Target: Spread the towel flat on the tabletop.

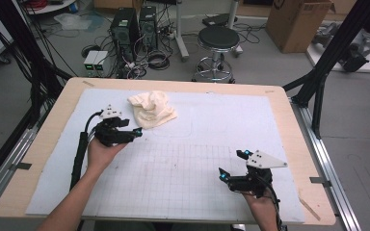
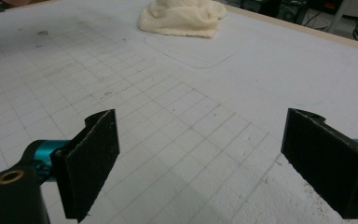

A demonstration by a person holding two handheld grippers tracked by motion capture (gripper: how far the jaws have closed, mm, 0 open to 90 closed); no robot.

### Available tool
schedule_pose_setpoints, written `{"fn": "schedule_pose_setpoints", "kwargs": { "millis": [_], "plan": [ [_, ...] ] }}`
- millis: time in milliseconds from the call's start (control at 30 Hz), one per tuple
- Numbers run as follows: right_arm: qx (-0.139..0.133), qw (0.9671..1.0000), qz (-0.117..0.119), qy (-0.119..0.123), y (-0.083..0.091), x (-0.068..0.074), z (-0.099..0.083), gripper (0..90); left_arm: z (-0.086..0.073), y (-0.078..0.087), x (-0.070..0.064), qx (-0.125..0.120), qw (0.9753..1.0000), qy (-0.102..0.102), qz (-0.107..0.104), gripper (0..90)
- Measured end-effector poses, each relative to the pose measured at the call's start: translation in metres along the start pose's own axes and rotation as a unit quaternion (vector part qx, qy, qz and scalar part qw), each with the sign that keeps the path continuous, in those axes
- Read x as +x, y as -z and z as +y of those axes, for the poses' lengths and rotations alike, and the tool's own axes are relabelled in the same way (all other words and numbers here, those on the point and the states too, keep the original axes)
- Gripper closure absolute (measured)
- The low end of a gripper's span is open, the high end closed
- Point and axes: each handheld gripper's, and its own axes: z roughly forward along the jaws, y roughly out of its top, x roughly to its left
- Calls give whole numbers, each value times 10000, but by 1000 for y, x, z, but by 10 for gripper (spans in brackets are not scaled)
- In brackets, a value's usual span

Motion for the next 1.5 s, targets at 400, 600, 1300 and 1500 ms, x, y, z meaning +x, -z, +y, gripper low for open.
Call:
{"fn": "schedule_pose_setpoints", "kwargs": {
  "millis": [400, 600, 1300, 1500],
  "plan": [
    [-18, 10000, 54, -11, -2, -2, 0, 108, 38, -31, 11, 12, 9996, 114, 244, 358],
    [4, 10000, 93, -24, -4, -3, -1, 108, 47, -49, 15, 4, 9993, 266, 248, 358],
    [68, 9999, 139, 0, -7, -5, -2, 108, 19, -109, 23, 528, 9955, 564, 555, 473],
    [92, 9999, 135, -18, -8, -5, -3, 108, 17, -110, 25, 586, 9952, 512, 589, 651]
  ]
}}
